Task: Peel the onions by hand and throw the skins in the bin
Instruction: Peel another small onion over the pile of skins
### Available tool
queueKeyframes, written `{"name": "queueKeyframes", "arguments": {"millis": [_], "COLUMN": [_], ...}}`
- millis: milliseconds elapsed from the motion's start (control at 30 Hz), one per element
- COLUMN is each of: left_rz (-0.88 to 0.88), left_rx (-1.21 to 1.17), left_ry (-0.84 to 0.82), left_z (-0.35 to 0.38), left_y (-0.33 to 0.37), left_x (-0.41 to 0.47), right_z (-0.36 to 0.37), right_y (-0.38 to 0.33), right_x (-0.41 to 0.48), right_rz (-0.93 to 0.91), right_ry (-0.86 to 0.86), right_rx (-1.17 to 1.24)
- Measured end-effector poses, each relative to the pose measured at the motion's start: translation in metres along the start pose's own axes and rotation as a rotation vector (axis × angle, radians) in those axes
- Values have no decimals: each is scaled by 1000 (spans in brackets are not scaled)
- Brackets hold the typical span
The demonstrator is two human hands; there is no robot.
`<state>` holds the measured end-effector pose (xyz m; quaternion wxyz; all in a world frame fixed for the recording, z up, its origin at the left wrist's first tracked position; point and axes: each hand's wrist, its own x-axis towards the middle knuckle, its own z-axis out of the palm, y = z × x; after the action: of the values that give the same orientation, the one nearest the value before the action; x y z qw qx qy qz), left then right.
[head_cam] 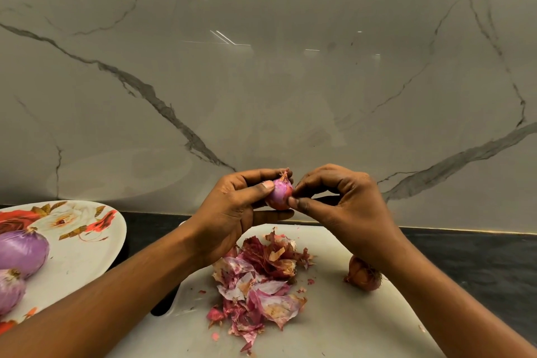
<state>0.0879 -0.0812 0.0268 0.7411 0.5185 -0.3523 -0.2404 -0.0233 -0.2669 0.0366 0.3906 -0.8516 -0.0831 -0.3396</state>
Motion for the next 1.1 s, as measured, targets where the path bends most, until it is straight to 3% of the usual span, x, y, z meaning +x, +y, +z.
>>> {"name": "queueKeyframes", "arguments": {"millis": [1100], "left_rz": [8], "left_rx": [6], "left_ry": [-4], "left_z": [-1], "left_y": [2], "left_x": [-1], "right_z": [1], "right_y": [-4], "right_x": [-1], "right_rz": [-30], "right_ry": [-56], "right_rx": [-17]}}
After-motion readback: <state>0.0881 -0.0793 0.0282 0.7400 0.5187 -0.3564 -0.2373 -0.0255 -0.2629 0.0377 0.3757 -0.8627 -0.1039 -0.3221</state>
